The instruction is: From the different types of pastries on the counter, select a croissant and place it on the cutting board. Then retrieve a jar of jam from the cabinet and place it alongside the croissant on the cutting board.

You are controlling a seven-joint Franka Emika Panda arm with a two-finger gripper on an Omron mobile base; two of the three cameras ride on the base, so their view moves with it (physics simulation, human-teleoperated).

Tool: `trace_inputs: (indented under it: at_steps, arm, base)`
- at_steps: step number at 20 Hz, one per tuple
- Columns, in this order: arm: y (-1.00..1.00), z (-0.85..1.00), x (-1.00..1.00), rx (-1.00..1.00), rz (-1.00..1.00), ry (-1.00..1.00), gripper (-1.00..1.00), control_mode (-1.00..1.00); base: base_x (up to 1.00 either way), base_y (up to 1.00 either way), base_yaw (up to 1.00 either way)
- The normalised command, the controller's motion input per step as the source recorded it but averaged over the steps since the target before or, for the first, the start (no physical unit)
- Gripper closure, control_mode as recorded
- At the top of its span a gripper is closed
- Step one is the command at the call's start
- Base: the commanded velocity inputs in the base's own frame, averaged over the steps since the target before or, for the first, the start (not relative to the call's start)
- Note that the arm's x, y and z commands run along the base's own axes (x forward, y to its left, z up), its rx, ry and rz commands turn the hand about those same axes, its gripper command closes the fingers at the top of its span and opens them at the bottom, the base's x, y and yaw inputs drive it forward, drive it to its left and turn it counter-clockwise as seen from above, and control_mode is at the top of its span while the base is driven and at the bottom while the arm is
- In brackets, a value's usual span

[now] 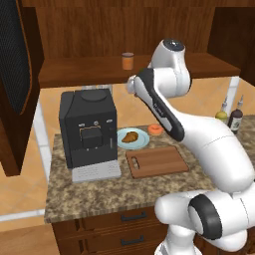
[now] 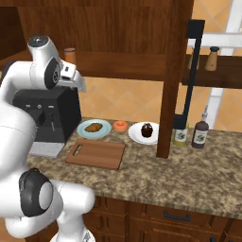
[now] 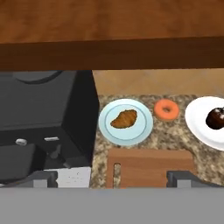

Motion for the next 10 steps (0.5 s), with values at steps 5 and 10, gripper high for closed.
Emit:
trace_inputs:
  at_steps: [5,10]
  arm:
    - [0.05,0.41,0.36,0.0,0.14,-0.21,-1.0,-1.0]
    - [0.0,0.18,0.53,0.02,0.1,-0.17,-1.0,-1.0]
  base:
    - [0.0,0.0,0.0]
    - [0.0,0.0,0.0]
